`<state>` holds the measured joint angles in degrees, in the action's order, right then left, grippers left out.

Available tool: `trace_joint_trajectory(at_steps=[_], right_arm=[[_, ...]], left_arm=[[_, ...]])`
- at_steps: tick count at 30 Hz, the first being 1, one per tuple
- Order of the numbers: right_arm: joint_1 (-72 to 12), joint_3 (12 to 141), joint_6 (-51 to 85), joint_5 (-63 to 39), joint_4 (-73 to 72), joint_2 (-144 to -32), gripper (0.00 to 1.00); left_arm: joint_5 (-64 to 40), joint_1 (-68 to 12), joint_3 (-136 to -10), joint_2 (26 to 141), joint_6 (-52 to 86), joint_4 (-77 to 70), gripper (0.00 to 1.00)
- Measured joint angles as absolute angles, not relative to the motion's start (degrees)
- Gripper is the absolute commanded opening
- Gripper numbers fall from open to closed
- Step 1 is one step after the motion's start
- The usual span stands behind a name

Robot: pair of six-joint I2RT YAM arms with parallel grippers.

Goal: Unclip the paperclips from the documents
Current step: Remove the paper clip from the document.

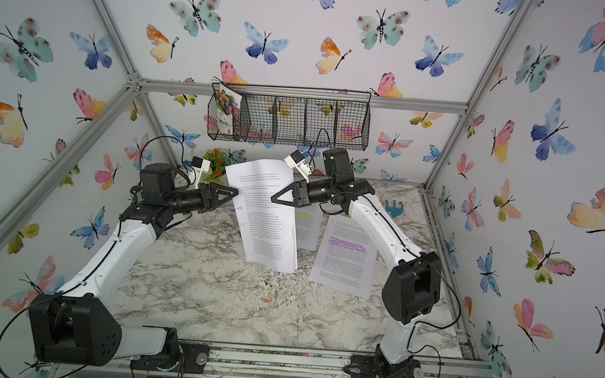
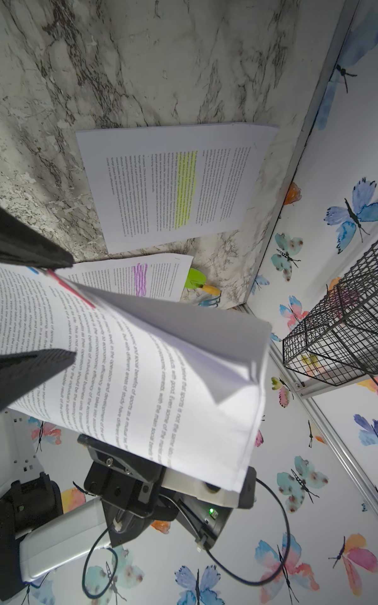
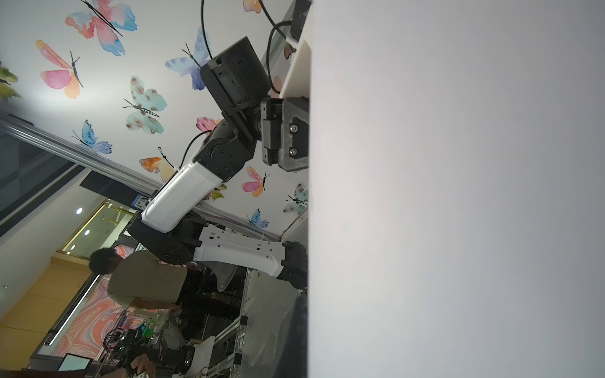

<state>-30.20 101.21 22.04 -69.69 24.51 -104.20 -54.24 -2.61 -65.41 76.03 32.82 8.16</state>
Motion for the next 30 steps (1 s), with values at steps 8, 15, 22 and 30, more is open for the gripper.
trace_joint_trajectory(at_steps=[8, 15, 22, 30], right_arm=[[-30.20, 99.53, 24.40, -71.22, 20.88, -103.18, 0.02], [-30.20, 98.37, 26.65, -72.69, 17.21, -103.15, 0.02], [-30.20, 98.15, 27.90, -73.69, 15.53, -102.72, 0.02], [-30.20, 97.60, 28.10, -74.63, 14.81, -101.89, 0.02]], left_arm=[[-56.66, -2.61, -65.04, 76.05, 34.85, 3.81, 0.53], [-58.04, -2.61, -64.25, 76.03, 36.25, 0.36, 0.42], [-58.26, -2.61, -63.64, 76.25, 36.77, -1.17, 0.06], [-57.65, -2.61, -63.61, 77.10, 36.88, -1.91, 0.00]])
